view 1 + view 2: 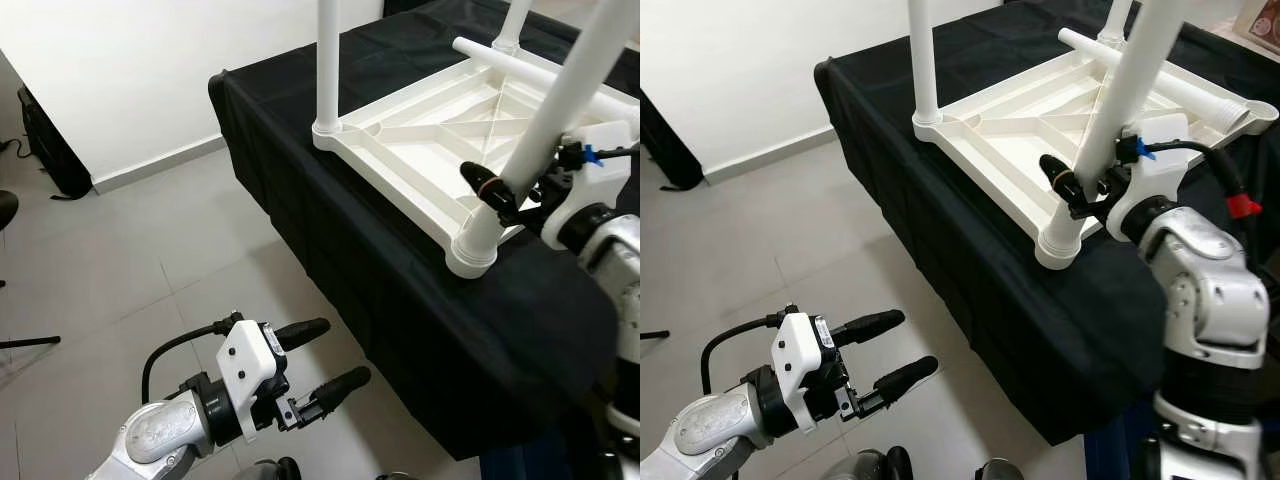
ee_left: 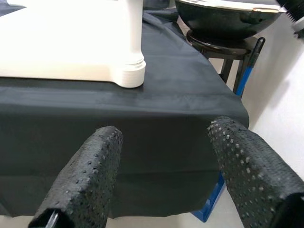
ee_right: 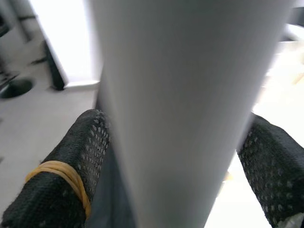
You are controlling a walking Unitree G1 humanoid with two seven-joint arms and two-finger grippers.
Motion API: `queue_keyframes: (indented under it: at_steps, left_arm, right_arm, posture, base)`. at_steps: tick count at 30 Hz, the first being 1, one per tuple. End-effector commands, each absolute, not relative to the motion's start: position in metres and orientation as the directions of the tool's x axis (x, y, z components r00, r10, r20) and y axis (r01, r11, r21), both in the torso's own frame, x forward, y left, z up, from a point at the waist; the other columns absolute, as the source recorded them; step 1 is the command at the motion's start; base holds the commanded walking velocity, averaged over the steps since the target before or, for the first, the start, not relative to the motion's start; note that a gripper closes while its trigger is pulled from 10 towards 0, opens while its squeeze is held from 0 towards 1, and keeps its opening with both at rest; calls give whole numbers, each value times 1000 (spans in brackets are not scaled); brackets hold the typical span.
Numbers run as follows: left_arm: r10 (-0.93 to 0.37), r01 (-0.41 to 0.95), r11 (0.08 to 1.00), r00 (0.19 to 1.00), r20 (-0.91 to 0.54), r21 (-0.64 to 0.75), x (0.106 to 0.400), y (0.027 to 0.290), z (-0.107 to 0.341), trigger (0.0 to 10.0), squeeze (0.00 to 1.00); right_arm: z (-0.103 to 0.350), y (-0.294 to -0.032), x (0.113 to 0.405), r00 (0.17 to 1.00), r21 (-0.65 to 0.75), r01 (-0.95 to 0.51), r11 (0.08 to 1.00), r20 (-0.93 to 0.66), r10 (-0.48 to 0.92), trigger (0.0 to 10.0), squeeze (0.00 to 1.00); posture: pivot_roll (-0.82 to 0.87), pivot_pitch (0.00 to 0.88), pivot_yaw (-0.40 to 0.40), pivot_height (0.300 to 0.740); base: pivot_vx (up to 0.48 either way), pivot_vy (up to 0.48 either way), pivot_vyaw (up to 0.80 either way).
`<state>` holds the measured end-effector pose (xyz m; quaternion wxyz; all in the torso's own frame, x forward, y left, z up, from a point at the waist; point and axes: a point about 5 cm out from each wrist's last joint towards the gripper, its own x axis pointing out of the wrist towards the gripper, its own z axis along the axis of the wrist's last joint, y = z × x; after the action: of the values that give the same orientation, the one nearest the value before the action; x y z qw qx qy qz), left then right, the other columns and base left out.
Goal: Building children table
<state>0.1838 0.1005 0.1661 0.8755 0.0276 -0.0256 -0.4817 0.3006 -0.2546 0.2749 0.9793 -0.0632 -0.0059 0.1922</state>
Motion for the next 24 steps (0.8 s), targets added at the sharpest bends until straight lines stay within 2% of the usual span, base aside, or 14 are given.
queue_keyframes:
  at_steps: [1,6,7,11,12,18,23,24]
  left_arm:
    - [-846,844,532,533,1,70,181,102,164,10000,0]
    - [-845,843,533,534,-1,71,181,102,164,10000,0]
    - [-844,842,534,536,-1,72,181,103,164,10000,0]
    - [-843,841,536,537,-2,73,181,103,164,10000,0]
    - [-844,841,535,537,-3,73,181,103,164,10000,0]
    - [-843,841,536,538,-3,75,182,104,165,10000,0]
    - [-844,842,534,536,-4,80,182,104,165,10000,0]
    - [-844,842,534,536,-4,80,182,104,165,10000,0]
  right_arm:
    - [269,-252,299,886,-123,-462,878,-39,461,10000,1000]
    - [267,-257,301,874,-126,-486,865,-70,481,10000,1000]
    - [268,-261,303,875,-118,-484,867,-64,479,10000,0]
    - [272,-267,305,879,-106,-478,872,-43,476,9922,0]
    - [272,-269,305,884,-122,-467,876,-41,466,0,0]
    - [271,-275,305,893,-144,-449,882,-38,449,0,0]
    - [269,-278,312,970,-225,-240,944,-27,240,0,0]
    - [269,-278,312,970,-225,-240,944,-27,240,0,0]
  posture:
    - [-24,192,11,740]
    - [-19,193,11,740]
    - [-17,193,10,740]
    - [-17,193,12,740]
    - [-17,193,12,740]
    - [-18,190,11,740]
    - [-18,184,12,740]
    - [-18,184,12,740]
  base:
    - [0,0,0]
    - [0,0,0]
    - [0,0,0]
    - [0,0,0]
    - [0,0,0]
    - [0,0,0]
    - [0,0,0]
    - [0,0,0]
